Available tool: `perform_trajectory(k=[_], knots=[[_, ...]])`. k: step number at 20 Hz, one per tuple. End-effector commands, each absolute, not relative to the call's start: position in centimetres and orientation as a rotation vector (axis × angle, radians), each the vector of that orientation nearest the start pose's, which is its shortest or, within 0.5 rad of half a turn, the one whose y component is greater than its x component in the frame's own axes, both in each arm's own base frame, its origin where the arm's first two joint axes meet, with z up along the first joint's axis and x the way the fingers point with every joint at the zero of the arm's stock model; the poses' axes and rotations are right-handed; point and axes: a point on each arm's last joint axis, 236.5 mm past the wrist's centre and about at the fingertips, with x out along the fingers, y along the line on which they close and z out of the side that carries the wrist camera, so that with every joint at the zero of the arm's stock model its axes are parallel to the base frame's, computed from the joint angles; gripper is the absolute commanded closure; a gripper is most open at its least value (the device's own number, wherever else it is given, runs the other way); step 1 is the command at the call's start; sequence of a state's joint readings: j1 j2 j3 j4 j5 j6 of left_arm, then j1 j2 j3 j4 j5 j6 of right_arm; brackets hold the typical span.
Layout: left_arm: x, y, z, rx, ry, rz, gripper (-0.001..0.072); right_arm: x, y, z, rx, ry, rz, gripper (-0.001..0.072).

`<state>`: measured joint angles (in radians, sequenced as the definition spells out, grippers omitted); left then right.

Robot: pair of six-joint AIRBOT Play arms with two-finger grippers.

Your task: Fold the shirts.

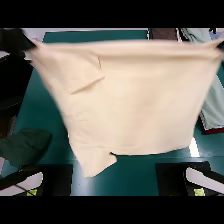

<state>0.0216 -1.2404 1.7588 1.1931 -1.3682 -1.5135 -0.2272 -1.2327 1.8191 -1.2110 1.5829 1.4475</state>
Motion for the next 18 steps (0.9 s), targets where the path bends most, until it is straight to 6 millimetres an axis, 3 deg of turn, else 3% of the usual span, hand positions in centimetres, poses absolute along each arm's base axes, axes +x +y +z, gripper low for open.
perform_trajectory(k=[1,2,4,7,9,12,14,18], knots=[[45.5,-7.5,12.8,-0.242,1.072,-0.292,0.0685,40.9,0.7,11.9,0.217,1.243,0.19,0.0696],[46.7,-7.4,10.7,-0.244,1.089,-0.288,0.0685,42.1,0.6,9.2,0.238,1.264,0.181,0.0697],[49.1,-7.3,7.7,-0.268,1.087,-0.273,0.0685,44.6,0.5,6.0,0.274,1.257,0.169,0.0696],[51.8,-7.1,6.6,-0.293,1.023,-0.249,0.0685,48.2,0.2,5.2,0.287,1.209,0.169,0.0696],[51.9,-7.1,6.5,-0.294,1.023,-0.248,0.0684,49.4,-0.1,5.8,0.272,1.192,0.173,0.0696],[49.6,-7.5,4.5,-0.271,1.127,-0.279,0.0685,47.5,-1.5,4.9,0.226,1.251,0.136,0.0696],[47.8,-7.6,1.6,-0.276,1.205,-0.279,0.0685,45.7,-2.4,3.0,0.196,1.301,0.096,0.0696],[44.5,-7.7,-3.2,-0.307,1.329,-0.264,0.0682,43.7,-1.1,-0.6,0.253,1.366,0.108,0.0678]])
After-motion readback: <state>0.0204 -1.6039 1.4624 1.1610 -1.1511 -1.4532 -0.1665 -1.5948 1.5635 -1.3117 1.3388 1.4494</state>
